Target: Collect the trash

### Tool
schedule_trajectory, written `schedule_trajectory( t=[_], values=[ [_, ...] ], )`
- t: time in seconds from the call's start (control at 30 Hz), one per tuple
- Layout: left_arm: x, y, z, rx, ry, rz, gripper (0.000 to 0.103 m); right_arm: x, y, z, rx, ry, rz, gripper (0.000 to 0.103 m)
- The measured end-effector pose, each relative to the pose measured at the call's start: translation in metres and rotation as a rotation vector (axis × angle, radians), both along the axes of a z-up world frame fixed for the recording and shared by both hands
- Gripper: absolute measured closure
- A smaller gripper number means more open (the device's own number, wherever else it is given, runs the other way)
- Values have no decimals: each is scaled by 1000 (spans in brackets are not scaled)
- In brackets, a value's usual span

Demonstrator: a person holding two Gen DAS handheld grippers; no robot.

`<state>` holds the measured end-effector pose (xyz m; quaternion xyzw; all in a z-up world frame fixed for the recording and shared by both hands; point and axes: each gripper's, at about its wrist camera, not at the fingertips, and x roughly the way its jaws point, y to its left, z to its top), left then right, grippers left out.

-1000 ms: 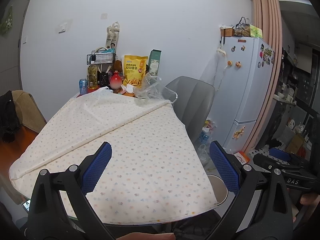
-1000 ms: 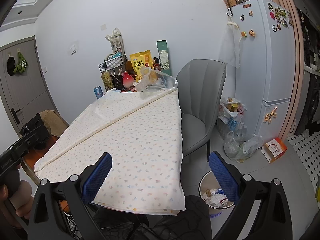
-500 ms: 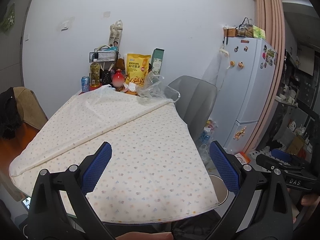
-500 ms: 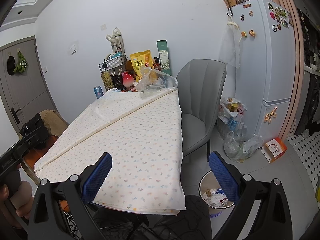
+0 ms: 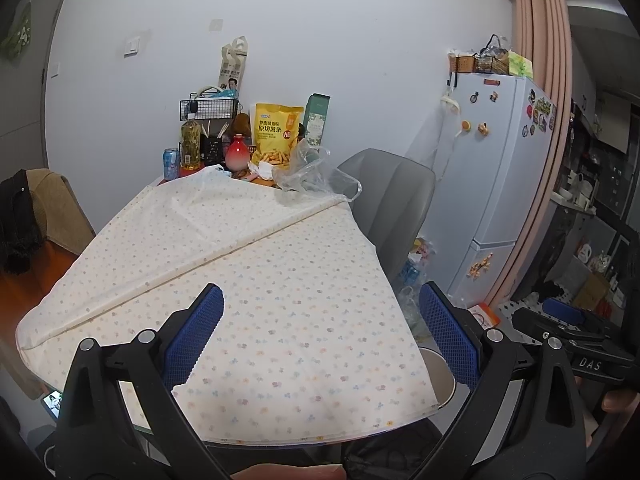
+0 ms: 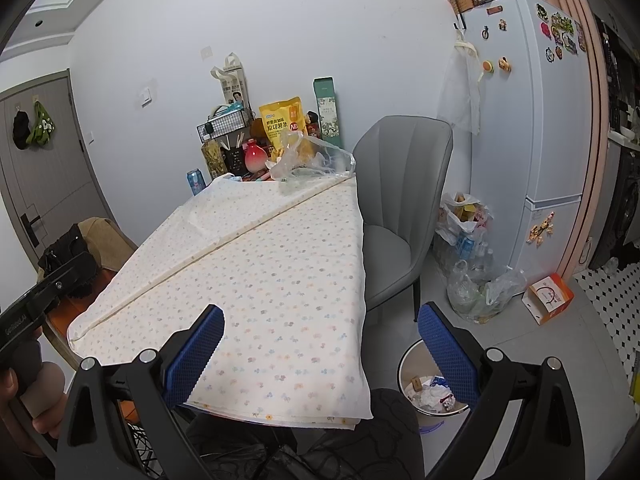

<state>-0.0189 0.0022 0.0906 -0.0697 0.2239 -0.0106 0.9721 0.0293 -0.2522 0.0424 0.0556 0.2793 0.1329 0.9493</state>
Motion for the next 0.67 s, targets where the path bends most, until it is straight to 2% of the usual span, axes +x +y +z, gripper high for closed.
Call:
schedule_trajectory(
  t=[0.67],
  values=[
    [0, 0, -3, -4, 12, -16, 6, 1, 1, -3, 0, 5, -1, 8]
  ],
)
